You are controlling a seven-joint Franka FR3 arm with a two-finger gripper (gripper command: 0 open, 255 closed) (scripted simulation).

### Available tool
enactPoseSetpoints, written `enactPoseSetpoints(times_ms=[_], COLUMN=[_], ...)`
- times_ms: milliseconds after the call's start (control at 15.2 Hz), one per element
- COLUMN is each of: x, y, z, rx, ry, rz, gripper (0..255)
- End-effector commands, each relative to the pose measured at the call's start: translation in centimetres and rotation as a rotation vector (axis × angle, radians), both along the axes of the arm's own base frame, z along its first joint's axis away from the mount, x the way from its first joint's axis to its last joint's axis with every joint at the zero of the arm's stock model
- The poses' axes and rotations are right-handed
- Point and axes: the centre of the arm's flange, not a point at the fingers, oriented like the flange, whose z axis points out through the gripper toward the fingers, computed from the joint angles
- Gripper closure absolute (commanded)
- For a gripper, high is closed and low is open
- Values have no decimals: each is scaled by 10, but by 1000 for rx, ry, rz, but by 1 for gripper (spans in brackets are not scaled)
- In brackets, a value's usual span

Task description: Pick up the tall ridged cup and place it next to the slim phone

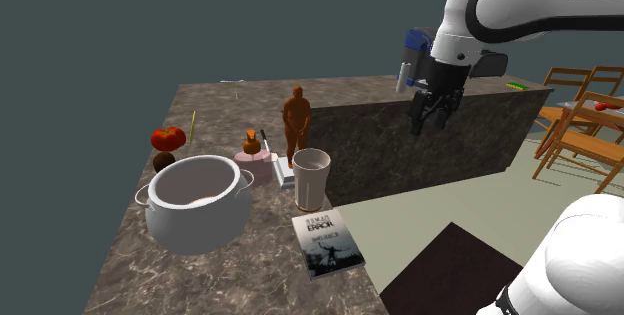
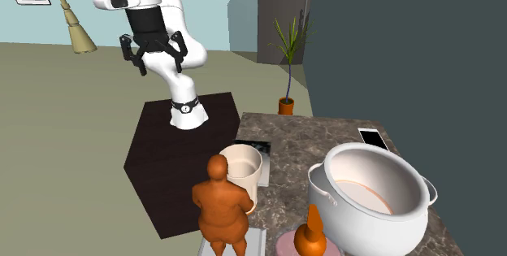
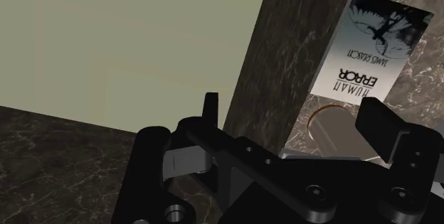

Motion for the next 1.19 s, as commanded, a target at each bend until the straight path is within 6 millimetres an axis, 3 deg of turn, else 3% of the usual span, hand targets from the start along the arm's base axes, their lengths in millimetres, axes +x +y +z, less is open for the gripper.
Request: enactPoseSetpoints(times_ms=[0, 1122], x=[0, 175], y=[0, 80], z=[0, -113], rx=[0, 81], ry=[0, 31], rz=[0, -89], gripper=[0, 0])
